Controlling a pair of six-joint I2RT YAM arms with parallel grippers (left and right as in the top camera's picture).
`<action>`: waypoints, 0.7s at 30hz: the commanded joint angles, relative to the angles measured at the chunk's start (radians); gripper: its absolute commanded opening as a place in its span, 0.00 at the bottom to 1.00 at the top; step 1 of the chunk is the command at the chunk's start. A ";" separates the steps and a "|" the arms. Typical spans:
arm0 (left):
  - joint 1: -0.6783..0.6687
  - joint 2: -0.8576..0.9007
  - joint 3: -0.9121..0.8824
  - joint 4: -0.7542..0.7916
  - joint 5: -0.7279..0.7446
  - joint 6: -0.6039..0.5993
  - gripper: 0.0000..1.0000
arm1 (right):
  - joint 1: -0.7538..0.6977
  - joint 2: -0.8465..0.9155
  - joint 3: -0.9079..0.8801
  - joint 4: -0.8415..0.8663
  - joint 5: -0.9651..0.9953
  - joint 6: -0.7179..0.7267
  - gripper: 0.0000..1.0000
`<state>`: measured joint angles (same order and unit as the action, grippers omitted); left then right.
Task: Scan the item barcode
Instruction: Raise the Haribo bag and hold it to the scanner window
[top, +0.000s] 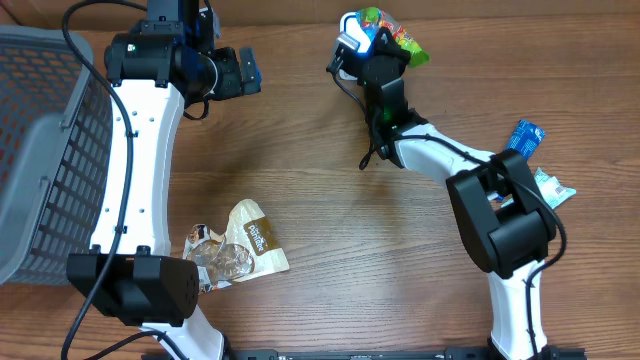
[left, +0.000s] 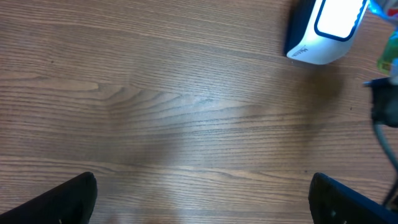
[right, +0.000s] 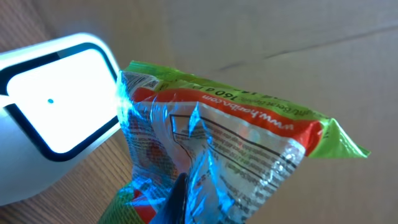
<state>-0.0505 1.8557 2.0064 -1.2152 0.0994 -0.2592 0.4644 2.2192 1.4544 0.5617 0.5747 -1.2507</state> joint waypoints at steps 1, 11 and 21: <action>-0.004 0.002 0.014 0.000 -0.006 -0.010 1.00 | -0.004 0.044 0.019 0.070 -0.005 -0.067 0.04; -0.004 0.002 0.014 0.000 -0.006 -0.010 1.00 | -0.005 0.071 0.019 0.193 -0.001 -0.185 0.04; -0.004 0.002 0.014 0.000 -0.006 -0.010 1.00 | -0.005 0.071 0.019 0.201 0.005 -0.220 0.04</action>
<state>-0.0505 1.8557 2.0064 -1.2152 0.0994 -0.2592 0.4644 2.2993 1.4548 0.7429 0.5728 -1.4605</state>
